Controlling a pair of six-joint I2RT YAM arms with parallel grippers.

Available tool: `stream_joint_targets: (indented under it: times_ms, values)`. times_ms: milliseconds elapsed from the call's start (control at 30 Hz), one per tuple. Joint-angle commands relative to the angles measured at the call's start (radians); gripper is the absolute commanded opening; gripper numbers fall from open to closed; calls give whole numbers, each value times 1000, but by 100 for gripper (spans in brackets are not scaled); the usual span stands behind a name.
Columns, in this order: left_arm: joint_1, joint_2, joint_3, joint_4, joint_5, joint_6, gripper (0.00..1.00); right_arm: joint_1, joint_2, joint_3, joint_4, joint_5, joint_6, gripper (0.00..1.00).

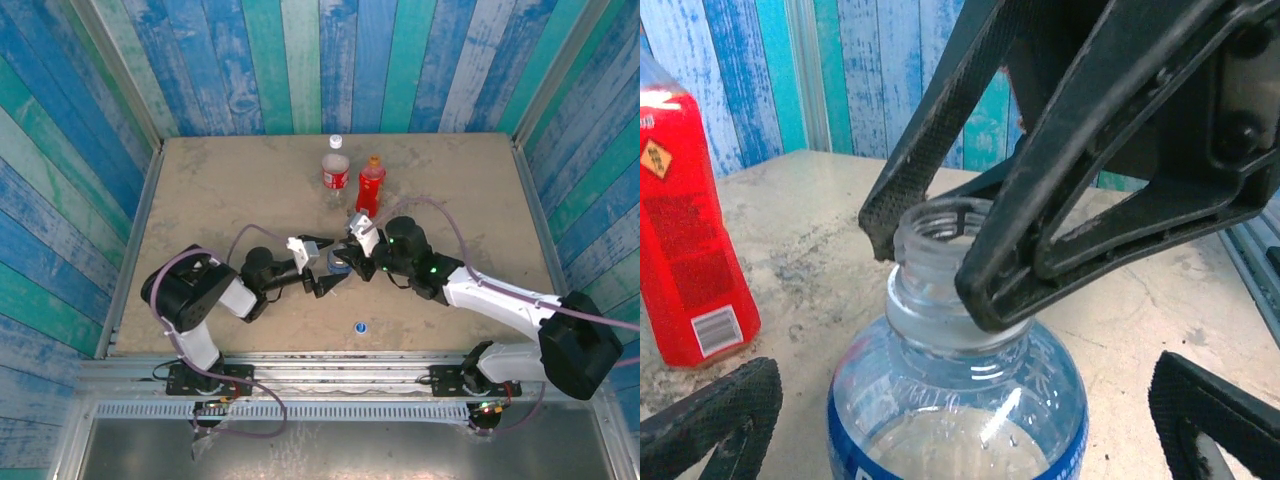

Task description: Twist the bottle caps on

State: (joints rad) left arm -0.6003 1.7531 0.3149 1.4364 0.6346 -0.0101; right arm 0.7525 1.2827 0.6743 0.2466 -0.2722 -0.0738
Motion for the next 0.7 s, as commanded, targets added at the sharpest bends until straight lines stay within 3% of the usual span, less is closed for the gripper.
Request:
stream_joint_targets:
  times_ms: [0, 200, 667]
  values:
    - [-5, 77, 10, 113, -20, -14, 93, 7, 7, -17, 67, -18, 23, 25]
    - [-5, 198, 26, 295, -28, -65, 83, 7, 17, -18, 64, -22, 28, 25]
    - [-14, 193, 59, 267, -6, -59, 85, 7, 32, -20, 42, -19, 28, 26]
